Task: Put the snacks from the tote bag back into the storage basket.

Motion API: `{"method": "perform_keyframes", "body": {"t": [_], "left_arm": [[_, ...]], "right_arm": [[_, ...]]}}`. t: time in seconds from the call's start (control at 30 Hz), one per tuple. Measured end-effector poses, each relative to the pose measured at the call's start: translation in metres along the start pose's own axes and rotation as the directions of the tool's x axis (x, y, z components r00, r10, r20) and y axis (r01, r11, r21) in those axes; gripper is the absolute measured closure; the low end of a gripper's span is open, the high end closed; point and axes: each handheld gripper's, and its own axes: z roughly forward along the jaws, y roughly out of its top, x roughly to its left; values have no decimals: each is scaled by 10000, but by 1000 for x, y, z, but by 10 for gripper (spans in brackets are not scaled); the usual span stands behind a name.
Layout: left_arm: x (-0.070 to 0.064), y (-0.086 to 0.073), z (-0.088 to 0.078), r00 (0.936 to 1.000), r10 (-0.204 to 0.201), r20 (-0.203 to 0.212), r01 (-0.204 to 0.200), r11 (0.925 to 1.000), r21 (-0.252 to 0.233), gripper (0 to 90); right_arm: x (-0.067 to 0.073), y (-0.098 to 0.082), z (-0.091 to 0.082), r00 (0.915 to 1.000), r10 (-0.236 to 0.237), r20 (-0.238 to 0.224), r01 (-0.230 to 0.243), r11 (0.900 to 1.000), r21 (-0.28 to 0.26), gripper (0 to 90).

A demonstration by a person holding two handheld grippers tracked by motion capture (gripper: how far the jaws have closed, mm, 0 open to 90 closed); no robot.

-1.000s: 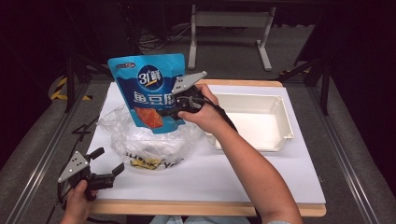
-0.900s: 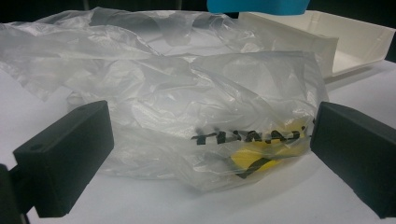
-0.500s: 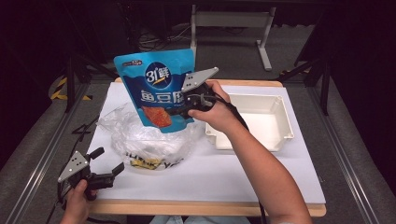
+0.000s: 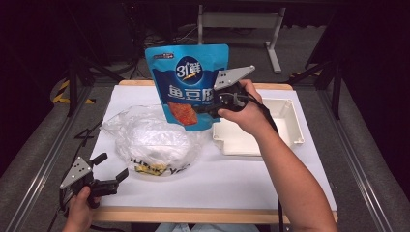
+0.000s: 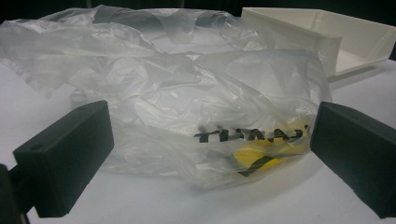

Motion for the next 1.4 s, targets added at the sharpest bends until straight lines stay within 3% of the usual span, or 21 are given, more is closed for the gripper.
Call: {"method": "perform_keyframes", "body": {"t": [0.47, 0.83, 1.1, 1.4], "left_arm": [[0, -1, 1, 10000, -5, -54, 5, 10000, 40, 2], [0, -1, 1, 10000, 7, -81, -7, 10000, 56, 2], [0, -1, 1, 10000, 11, -85, -10, 9999, 100, 2], [0, -1, 3, 9999, -12, -105, 13, 9999, 103, 2]], "right_arm": [[-13, -16, -43, 9966, 268, 777, -267, 9996, -16, 542], [-28, -33, -75, 9882, 710, 1361, -717, 9974, 3, 541], [-40, -48, -99, 9745, 1071, 1970, -1082, 9941, -55, 540], [-55, -68, -121, 9533, 1491, 2626, -1585, 9872, 149, 538]]}}
